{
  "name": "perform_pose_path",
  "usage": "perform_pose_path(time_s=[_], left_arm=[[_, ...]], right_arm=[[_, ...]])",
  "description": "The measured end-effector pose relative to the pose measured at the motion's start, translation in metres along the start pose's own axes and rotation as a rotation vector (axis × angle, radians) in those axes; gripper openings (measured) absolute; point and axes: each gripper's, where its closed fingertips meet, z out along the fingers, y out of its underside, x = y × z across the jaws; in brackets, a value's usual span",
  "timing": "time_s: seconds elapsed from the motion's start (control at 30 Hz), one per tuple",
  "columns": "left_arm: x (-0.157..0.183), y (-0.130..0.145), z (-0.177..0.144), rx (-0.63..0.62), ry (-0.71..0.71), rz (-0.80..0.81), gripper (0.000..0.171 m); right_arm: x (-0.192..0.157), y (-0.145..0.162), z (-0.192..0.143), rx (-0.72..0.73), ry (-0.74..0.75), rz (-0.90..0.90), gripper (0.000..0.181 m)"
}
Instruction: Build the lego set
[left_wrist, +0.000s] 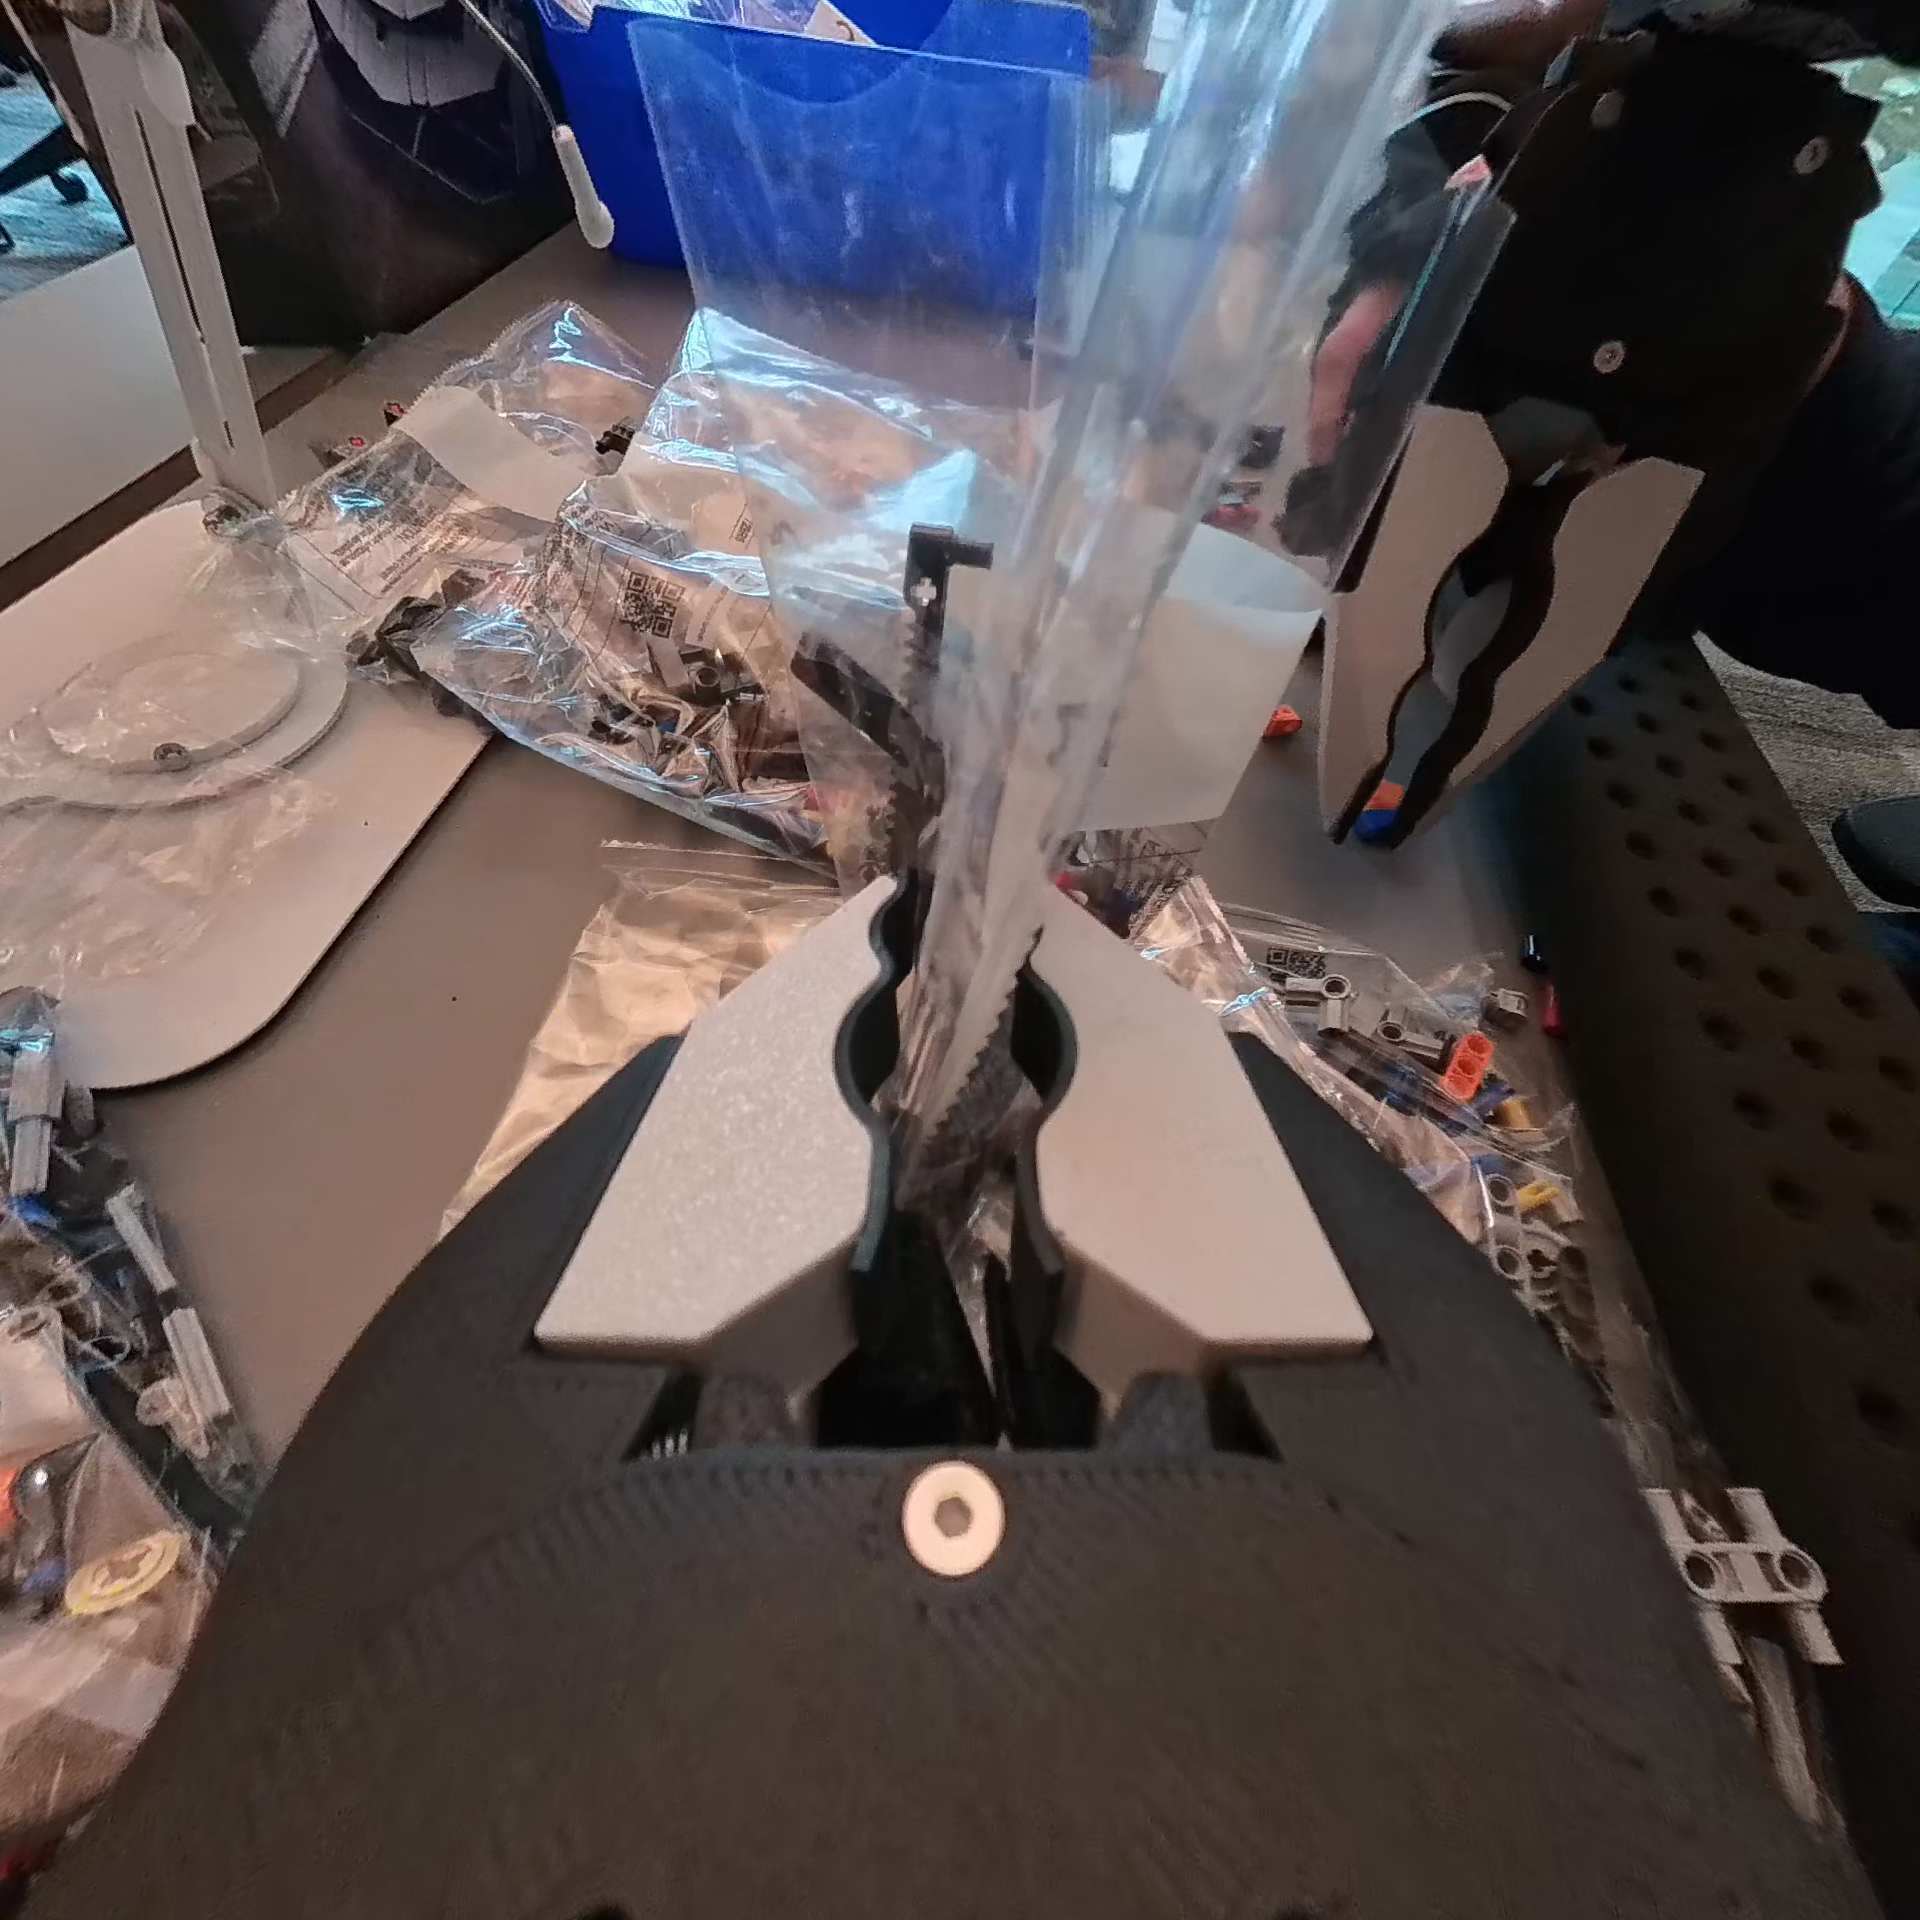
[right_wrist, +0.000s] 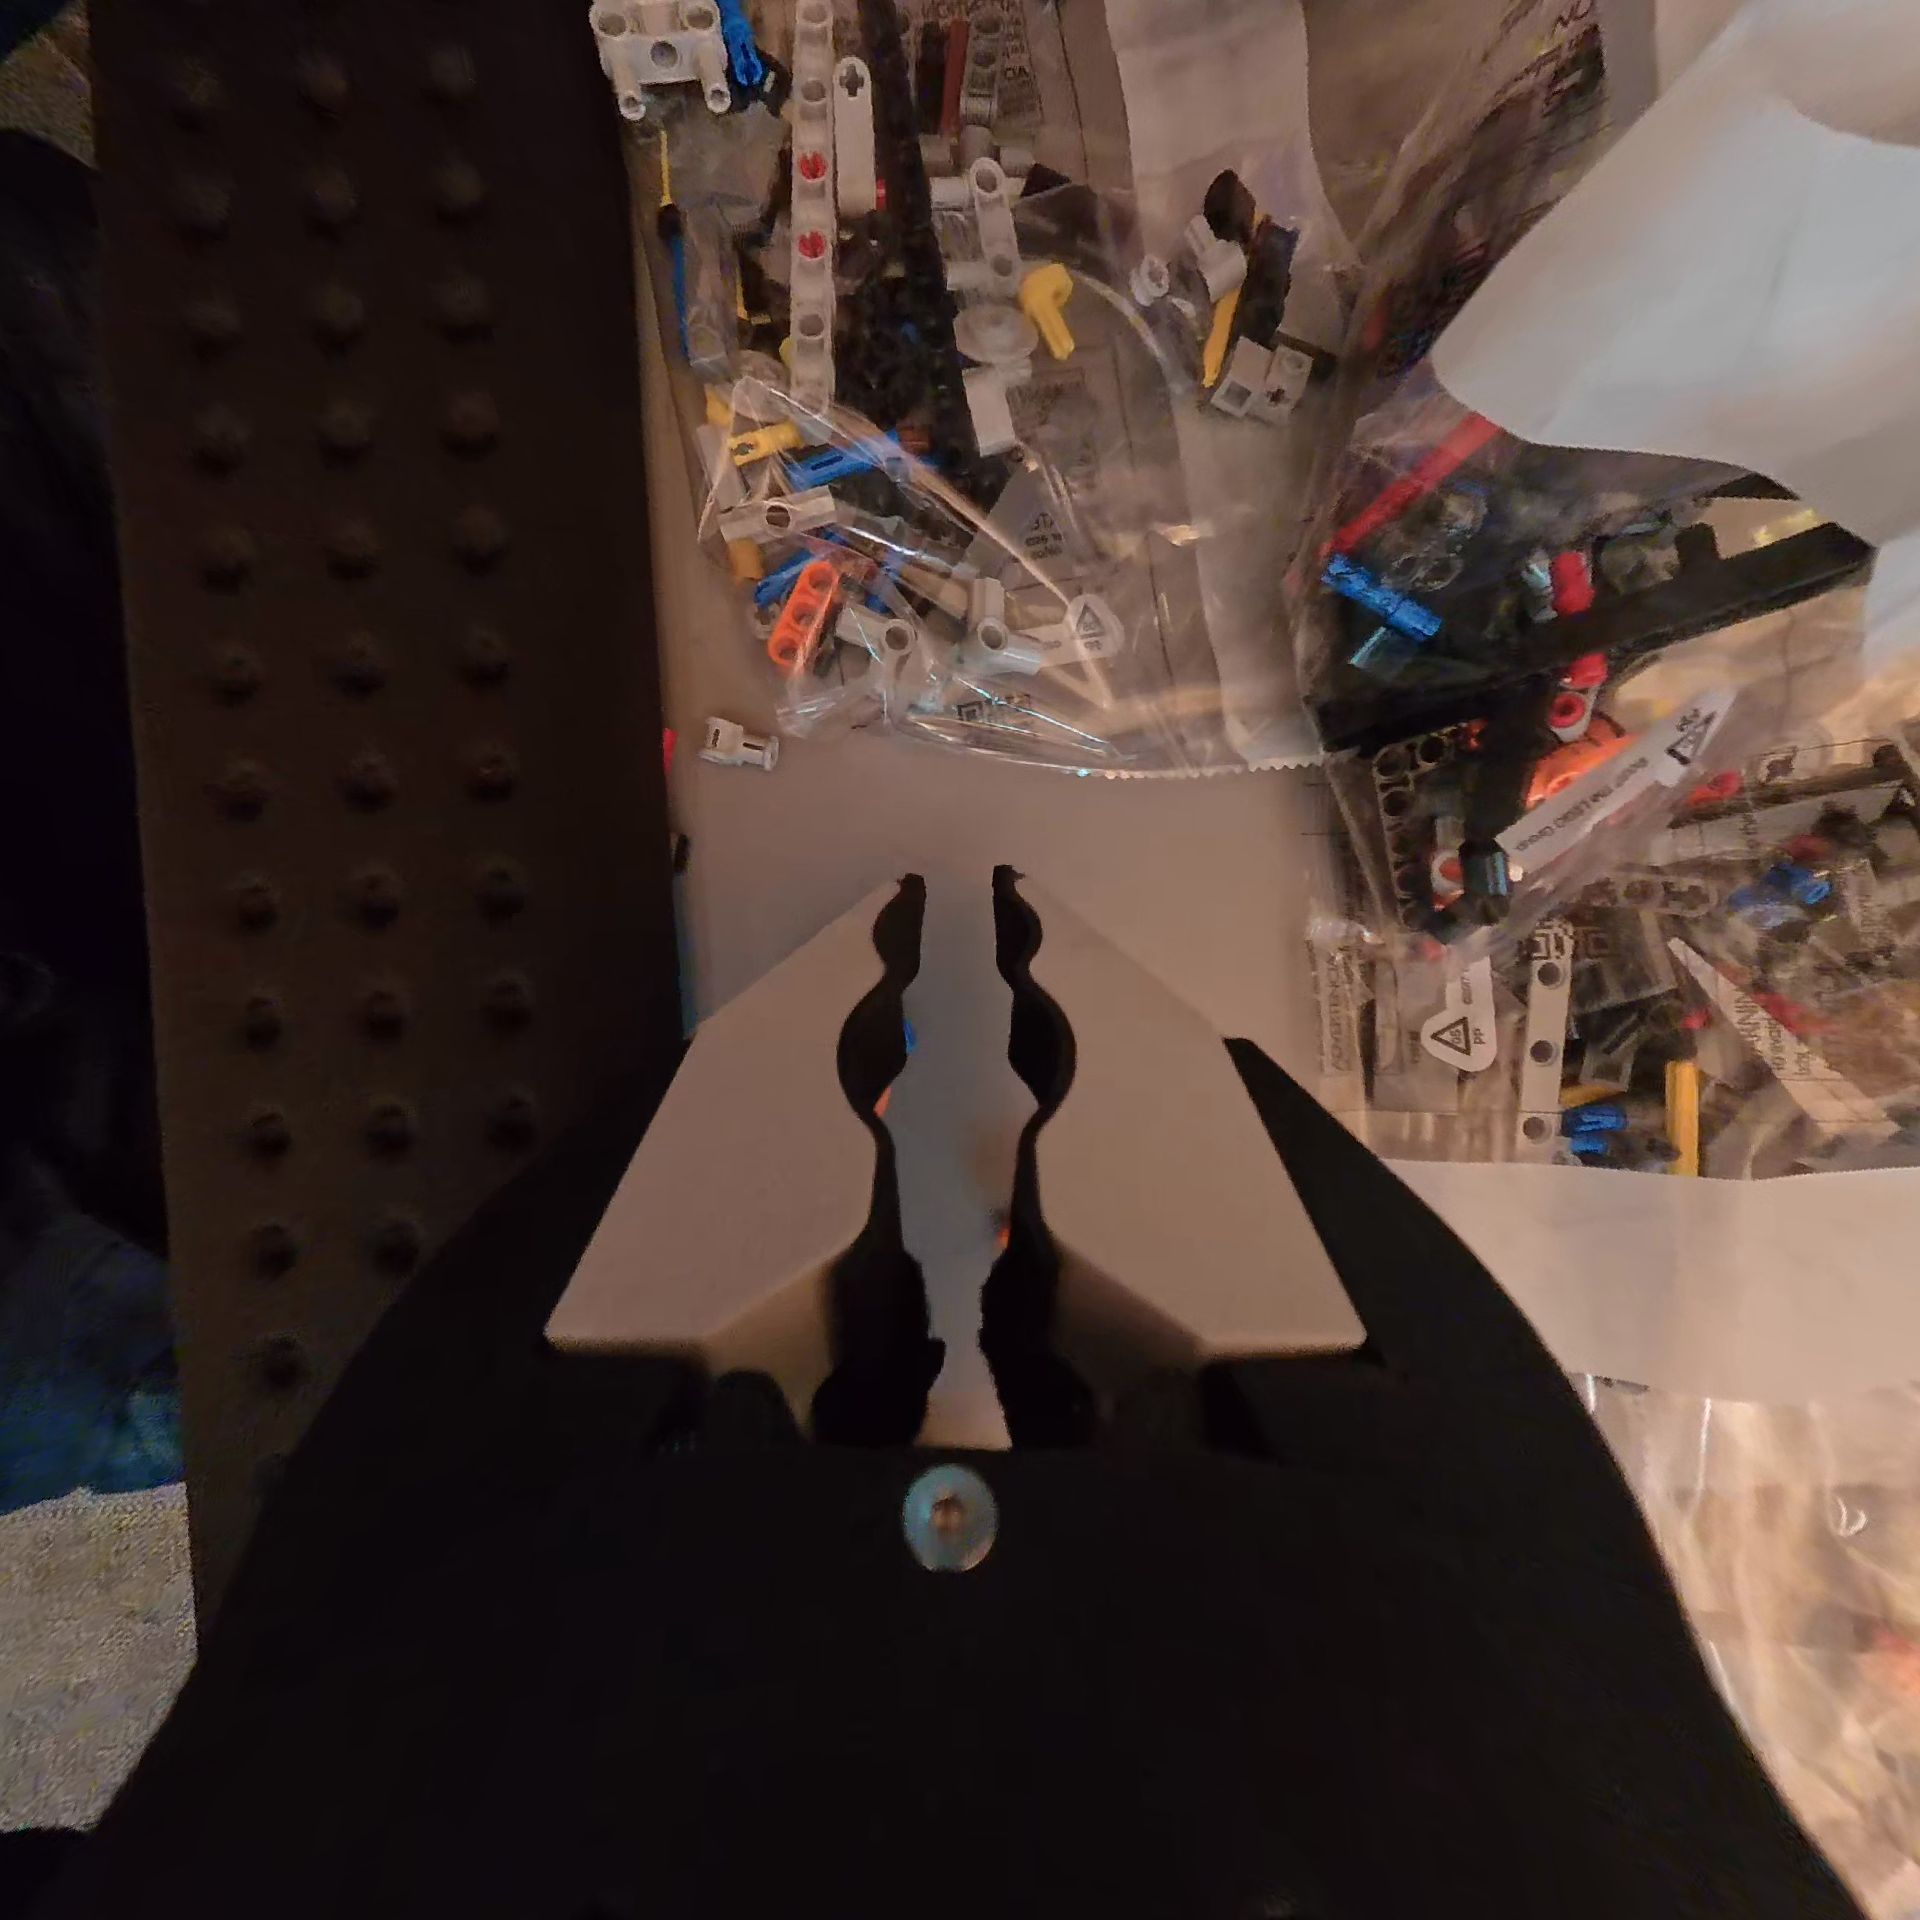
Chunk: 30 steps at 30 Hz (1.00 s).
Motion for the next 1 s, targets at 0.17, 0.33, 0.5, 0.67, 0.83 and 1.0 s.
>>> perform_pose_path(time_s=[0.17, 0.33, 0.5, 0.67, 0.83, 1.0], left_arm=[[0.0, 0.001, 0.001, -0.007, 0.003, -0.001, 0.014], [0.0, 0.002, 0.001, -0.012, 0.001, -0.001, 0.015], [0.0, 0.002, 0.001, -0.014, 0.003, -0.001, 0.014], [0.0, 0.003, 0.002, -0.017, 0.0, -0.002, 0.014], [-0.001, 0.005, 0.002, -0.027, -0.003, -0.004, 0.014], [-0.001, 0.006, 0.002, -0.027, -0.002, -0.009, 0.015]], right_arm=[[-0.002, 0.006, 0.006, -0.039, 0.0, -0.021, 0.007], [-0.005, 0.003, 0.006, -0.02, -0.016, -0.018, 0.006], [-0.005, 0.003, 0.006, -0.025, -0.011, -0.022, 0.003], [-0.004, 0.0, 0.003, -0.009, 0.0, -0.026, 0.002], [-0.003, -0.001, -0.004, 0.028, -0.01, -0.004, 0.0], [-0.001, 0.006, -0.003, 0.016, 0.004, 0.012, 0.0]])
